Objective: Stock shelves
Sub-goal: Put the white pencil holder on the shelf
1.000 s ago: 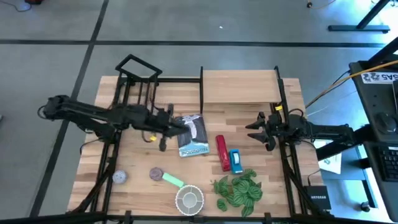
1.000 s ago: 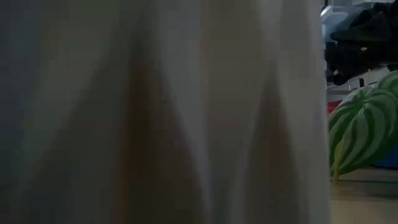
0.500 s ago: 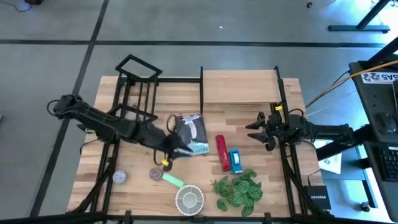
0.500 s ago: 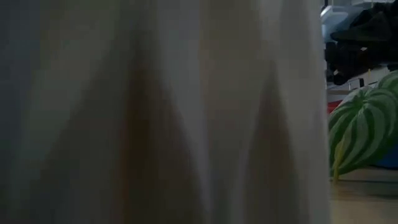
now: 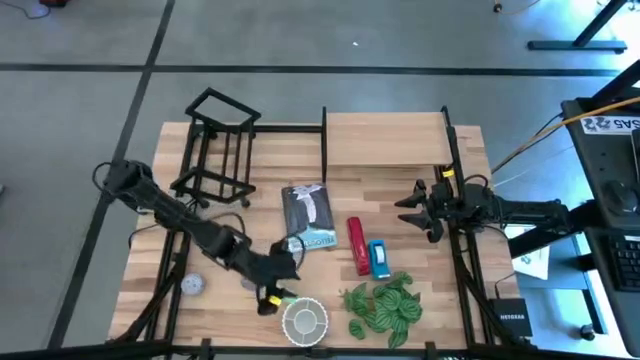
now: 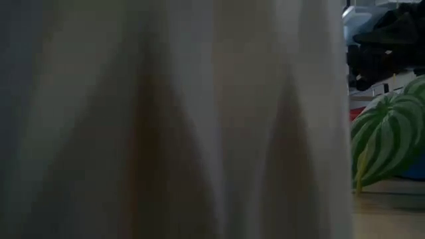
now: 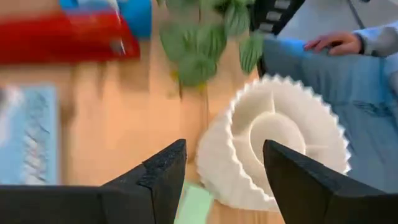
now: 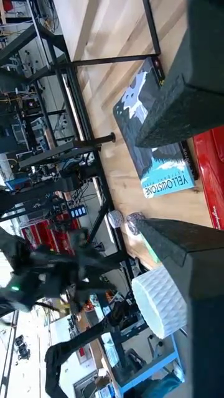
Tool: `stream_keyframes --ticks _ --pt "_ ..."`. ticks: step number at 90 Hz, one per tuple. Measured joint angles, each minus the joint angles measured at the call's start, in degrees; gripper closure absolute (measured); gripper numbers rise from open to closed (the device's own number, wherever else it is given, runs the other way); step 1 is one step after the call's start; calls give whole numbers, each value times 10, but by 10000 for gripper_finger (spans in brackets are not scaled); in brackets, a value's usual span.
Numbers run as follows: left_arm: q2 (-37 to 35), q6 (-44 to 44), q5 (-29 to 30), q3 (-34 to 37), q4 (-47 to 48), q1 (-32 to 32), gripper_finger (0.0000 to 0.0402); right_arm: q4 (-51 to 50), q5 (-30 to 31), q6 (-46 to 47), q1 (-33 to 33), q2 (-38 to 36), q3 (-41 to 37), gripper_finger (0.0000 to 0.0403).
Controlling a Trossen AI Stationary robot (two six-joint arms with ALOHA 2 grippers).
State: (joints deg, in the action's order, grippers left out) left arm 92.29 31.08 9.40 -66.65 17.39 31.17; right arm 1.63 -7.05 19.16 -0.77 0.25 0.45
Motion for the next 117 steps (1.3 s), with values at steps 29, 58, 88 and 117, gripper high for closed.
stream_keyframes --ticks 29,58,88,117 --pt "52 75 -2 0 -17 7 203 0 0 0 0 0 0 221" --pt "65 91 -17 -2 -25 3 222 0 0 0 0 0 0 221" --pt "66 122 -89 -1 -31 -28 306 0 0 0 0 0 0 221" --pt "69 105 -75 2 -26 -41 347 0 0 0 0 0 0 221"
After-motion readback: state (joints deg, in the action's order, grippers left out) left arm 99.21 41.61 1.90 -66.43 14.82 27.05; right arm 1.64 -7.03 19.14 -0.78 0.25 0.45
